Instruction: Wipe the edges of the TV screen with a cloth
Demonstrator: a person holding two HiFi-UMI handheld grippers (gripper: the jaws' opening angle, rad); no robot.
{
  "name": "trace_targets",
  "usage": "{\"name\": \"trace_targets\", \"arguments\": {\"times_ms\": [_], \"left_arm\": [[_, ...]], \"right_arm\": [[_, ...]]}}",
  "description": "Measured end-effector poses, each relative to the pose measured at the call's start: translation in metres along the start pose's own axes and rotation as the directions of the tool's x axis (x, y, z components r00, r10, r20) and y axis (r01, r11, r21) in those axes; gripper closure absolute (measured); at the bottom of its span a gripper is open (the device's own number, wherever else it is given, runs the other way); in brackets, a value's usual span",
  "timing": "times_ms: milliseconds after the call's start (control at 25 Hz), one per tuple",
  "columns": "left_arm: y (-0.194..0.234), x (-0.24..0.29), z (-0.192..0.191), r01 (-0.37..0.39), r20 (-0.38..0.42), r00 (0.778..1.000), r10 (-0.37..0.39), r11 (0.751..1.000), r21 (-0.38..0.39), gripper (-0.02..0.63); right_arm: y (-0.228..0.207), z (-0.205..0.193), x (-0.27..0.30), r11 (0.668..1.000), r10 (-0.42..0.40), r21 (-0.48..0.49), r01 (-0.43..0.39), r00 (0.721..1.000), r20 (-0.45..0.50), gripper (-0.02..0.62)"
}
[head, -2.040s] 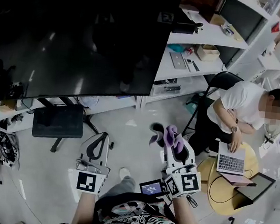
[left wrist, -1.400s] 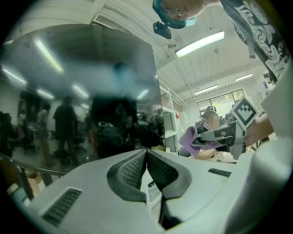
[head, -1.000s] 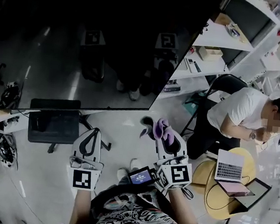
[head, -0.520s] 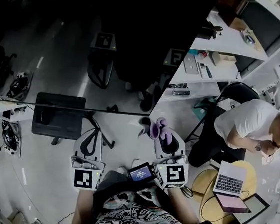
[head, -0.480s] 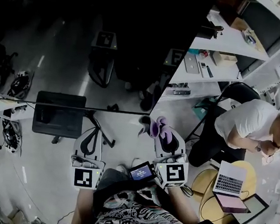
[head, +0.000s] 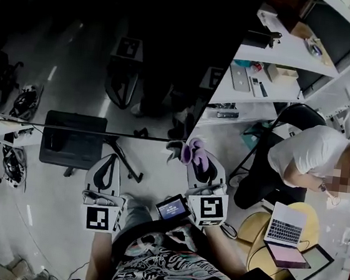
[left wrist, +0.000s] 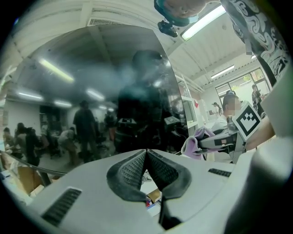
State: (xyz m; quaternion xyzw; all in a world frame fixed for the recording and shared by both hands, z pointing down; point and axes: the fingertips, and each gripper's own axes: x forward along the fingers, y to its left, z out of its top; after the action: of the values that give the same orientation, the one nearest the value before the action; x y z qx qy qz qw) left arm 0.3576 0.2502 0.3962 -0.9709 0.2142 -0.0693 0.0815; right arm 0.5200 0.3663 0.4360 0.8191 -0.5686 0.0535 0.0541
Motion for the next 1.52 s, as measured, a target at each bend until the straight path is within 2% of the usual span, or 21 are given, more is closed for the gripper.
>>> {"name": "trace_targets", "arguments": {"times_ms": [520,800,1400,1520], "left_arm": [[0.021,-0.009,-0.014,-0.064,-0.010,0.998,0.064,0.997,-0.032,0.588],[0.026,-0.006,-0.007,-0.066,-0.002,0.998,0.066,0.997,-0.035,0.588],[0.021,-0.008,-0.019,-0.074,-0.027,0.997,0.073,0.996,-0.055,0.588],[0.022,-0.011,-0.019,-0.081,-0.026,0.996,0.080,0.995,-0.061,0.588]], "right_arm": [[0.016,-0.006,0.015,0.998,0.064,-0.024,-0.064,0.998,-0.005,0.456],[0.020,-0.006,0.017,0.996,0.089,-0.025,-0.090,0.996,-0.017,0.456],[0.025,-0.005,0.012,0.994,0.111,-0.017,-0.112,0.993,-0.039,0.456],[0.025,-0.005,0.009,0.992,0.118,-0.042,-0.120,0.992,-0.045,0.456]]}}
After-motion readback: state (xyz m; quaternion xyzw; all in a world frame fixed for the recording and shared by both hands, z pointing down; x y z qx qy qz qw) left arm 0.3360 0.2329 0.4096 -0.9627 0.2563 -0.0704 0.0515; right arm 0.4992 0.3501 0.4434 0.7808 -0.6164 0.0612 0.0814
